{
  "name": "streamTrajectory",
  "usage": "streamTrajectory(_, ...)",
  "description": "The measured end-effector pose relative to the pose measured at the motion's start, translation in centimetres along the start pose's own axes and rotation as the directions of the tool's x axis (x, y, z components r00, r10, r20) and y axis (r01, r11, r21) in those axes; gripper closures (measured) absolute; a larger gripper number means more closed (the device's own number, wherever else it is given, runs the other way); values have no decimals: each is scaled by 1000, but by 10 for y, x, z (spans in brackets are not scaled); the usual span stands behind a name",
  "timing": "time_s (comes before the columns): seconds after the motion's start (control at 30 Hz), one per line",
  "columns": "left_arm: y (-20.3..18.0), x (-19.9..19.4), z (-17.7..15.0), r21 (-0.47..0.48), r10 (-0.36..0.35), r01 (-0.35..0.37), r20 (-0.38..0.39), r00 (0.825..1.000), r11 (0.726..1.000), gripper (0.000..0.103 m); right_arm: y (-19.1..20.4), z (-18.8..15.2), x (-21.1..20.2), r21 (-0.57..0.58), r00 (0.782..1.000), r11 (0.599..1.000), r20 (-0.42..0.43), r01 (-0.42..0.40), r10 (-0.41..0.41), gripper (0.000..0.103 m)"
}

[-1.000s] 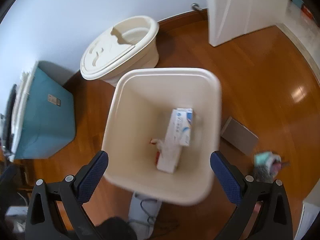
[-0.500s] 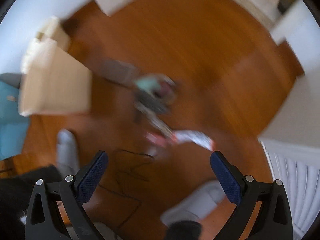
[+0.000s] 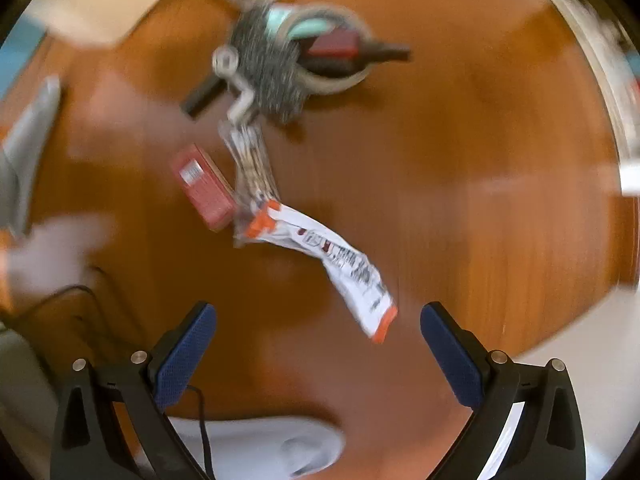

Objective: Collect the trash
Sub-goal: 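Grasp a second snack wrapper with the right tool while the left tool grasps the red box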

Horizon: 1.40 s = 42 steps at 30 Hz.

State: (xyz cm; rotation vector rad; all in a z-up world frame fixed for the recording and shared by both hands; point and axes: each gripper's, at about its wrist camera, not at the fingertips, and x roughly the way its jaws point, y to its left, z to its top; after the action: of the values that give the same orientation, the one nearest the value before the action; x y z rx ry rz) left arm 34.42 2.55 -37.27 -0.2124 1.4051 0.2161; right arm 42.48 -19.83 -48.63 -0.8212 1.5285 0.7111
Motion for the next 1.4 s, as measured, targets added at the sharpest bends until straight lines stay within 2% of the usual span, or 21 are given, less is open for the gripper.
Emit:
streamTrajectory(0.13, -16, 34, -10, 16, 10, -10, -39, 999, 1000, 0, -15, 8, 42, -27, 1000, 1000, 24, -5, 6, 4)
streamTrajectory(0.2, -22, 44, -12, 26, 15, -13, -56, 998, 1000, 0, -22, 10, 62, -33, 1000, 999, 4, -17, 18, 21)
streamTrajectory(0.23, -26, 49, -11, 28, 10, -8, -66, 998, 1000, 0, -24, 10, 73, -30, 998, 998, -25, -52, 52, 46)
streamTrajectory(0.27, -28, 51, -11, 29, 4, -2, -69, 998, 1000, 0, -26, 9, 81, -20, 995, 996, -50, -87, 86, 63)
streamTrajectory(0.33, -35, 55, -10, 38, -2, 4, -72, 997, 999, 0, -24, 3, 85, -32, 994, 994, -50, -101, 100, 68)
streamTrajectory(0.43, -46, 60, -8, 48, -9, 13, -74, 997, 999, 0, -19, -8, 86, -77, 995, 993, -48, -94, 90, 71)
streamTrajectory(0.53, -56, 60, -7, 67, -24, 27, -54, 998, 997, 0, -28, -17, 81, 6, 989, 989, -9, -147, 147, 85)
streamTrajectory(0.6, -61, 61, -6, 96, -38, 43, -45, 998, 994, 0, -34, -25, 70, 68, 979, 977, 43, -203, 200, 86)
streamTrajectory(0.67, -69, 69, -7, 137, -29, 35, -48, 998, 990, 0, -43, -33, 57, 112, 974, 970, 93, -216, 207, 86)
streamTrajectory(0.73, -73, 87, -7, 96, -25, 37, -118, 993, 995, 0, -53, -39, 48, 163, 974, 964, 129, -209, 189, 86)
streamTrajectory(0.77, -69, 99, -6, -5, -67, 67, -169, 983, 998, 0, -62, -42, 45, 210, 972, 954, 143, -214, 187, 86)
streamTrajectory(0.8, -63, 110, -6, -132, -126, 100, -207, 970, 986, 0, -69, -45, 45, 253, 969, 940, 155, -228, 193, 86)
streamTrajectory(0.83, -58, 120, -8, -255, -180, 118, -235, 955, 960, 0, -75, -48, 45, 278, 967, 931, 163, -236, 197, 86)
streamTrajectory(0.87, -54, 129, -9, -347, -211, 115, -252, 945, 931, 0, -79, -48, 44, 298, 965, 923, 174, -243, 198, 86)
streamTrajectory(0.9, -50, 141, -12, -456, -246, 102, -270, 931, 884, 0, -82, -48, 46, 307, 962, 918, 187, -252, 202, 86)
streamTrajectory(0.93, -49, 150, -15, -522, -269, 88, -281, 921, 848, 0, -83, -49, 43, 311, 957, 913, 202, -263, 207, 86)
streamTrajectory(1.03, -51, 171, -20, -623, -271, 23, -306, 913, 782, 2, -77, -48, 37, 302, 949, 912, 236, -277, 210, 85)
streamTrajectory(1.13, -51, 182, -22, -662, -251, -14, -304, 919, 749, 3, -70, -47, 25, 272, 942, 921, 262, -279, 208, 84)
streamTrajectory(1.23, -51, 188, -25, -683, -259, -18, -301, 918, 730, 22, -68, -33, 28, 252, 936, 925, 284, -284, 210, 84)
streamTrajectory(1.37, -55, 198, -24, -680, -257, -32, -320, 912, 733, 61, -68, -28, 25, 260, 931, 921, 300, -289, 207, 84)
streamTrajectory(1.4, -55, 199, -25, -688, -269, -26, -318, 909, 725, 66, -69, -29, 24, 262, 931, 922, 305, -287, 203, 84)
